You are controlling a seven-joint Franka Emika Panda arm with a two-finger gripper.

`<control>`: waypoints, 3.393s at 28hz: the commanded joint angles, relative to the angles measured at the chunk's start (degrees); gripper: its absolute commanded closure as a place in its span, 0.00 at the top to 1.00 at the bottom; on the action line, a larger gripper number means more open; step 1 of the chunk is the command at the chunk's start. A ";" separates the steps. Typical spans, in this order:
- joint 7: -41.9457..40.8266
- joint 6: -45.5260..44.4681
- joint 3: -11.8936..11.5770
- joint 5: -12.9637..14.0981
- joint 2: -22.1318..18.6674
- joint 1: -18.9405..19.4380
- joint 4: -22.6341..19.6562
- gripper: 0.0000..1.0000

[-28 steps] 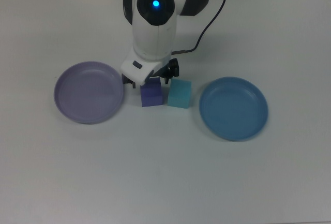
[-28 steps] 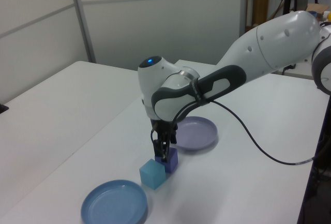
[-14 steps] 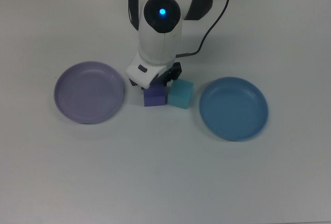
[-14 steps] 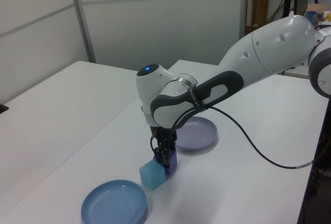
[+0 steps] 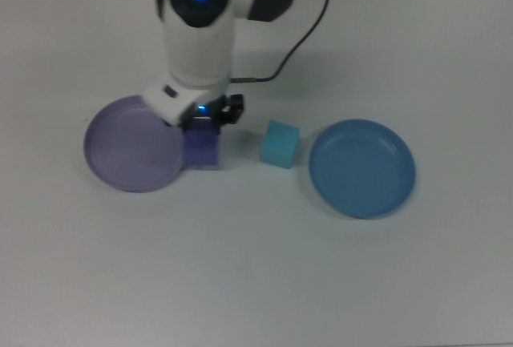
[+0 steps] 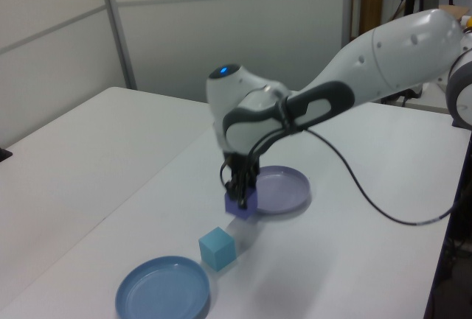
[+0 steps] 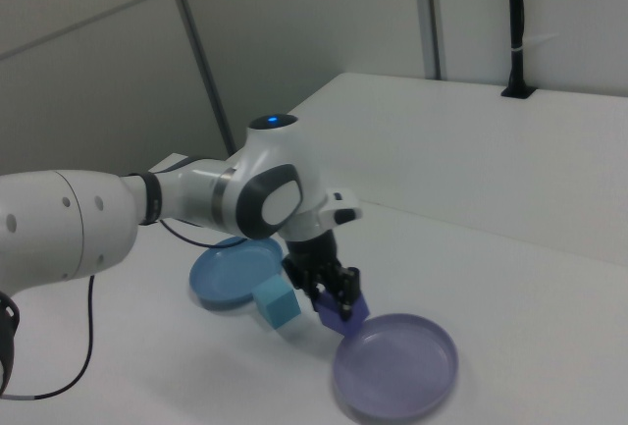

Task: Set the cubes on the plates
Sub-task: 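Lift the purple cube and carry it over the lavender plate, then lower the purple cube onto the lavender plate and open the gripper, then move the gripper to the light cyan cube and grasp it, then carry the cyan cube over the blue plate and lower it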

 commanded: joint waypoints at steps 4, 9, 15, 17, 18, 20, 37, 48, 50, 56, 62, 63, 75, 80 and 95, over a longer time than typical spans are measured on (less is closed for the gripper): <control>-0.05 -0.44 0.06 -1.95 -0.04 -6.38 0.07 0.01; -0.05 0.97 0.06 -3.71 1.45 -7.09 -0.10 0.19; 0.30 0.70 0.06 -3.63 1.10 -7.00 -0.10 1.00; 0.65 0.62 0.14 -3.19 1.01 -6.92 -0.02 1.00; 0.82 0.44 0.14 -2.93 0.75 -6.92 -0.02 1.00; 0.83 -0.08 0.49 -2.40 -0.56 -6.83 -0.02 1.00; 20.15 -2.02 1.64 3.49 -0.84 9.60 -0.37 1.00; 27.19 5.19 1.55 4.02 2.59 11.28 -0.19 1.00; 27.19 5.45 1.55 3.93 2.68 11.28 -0.19 1.00; 27.19 6.68 1.55 3.85 3.56 11.37 -0.54 0.84; 27.19 7.47 1.55 3.76 4.09 11.37 -0.54 0.30; 27.19 7.73 1.55 3.76 4.09 11.37 -0.54 0.24; 26.58 2.55 1.55 3.67 -1.53 11.36 1.21 0.01; 27.72 2.72 2.78 3.14 -0.49 14.08 5.60 0.02; 42.65 13.97 2.69 -6.08 9.01 20.42 8.69 0.16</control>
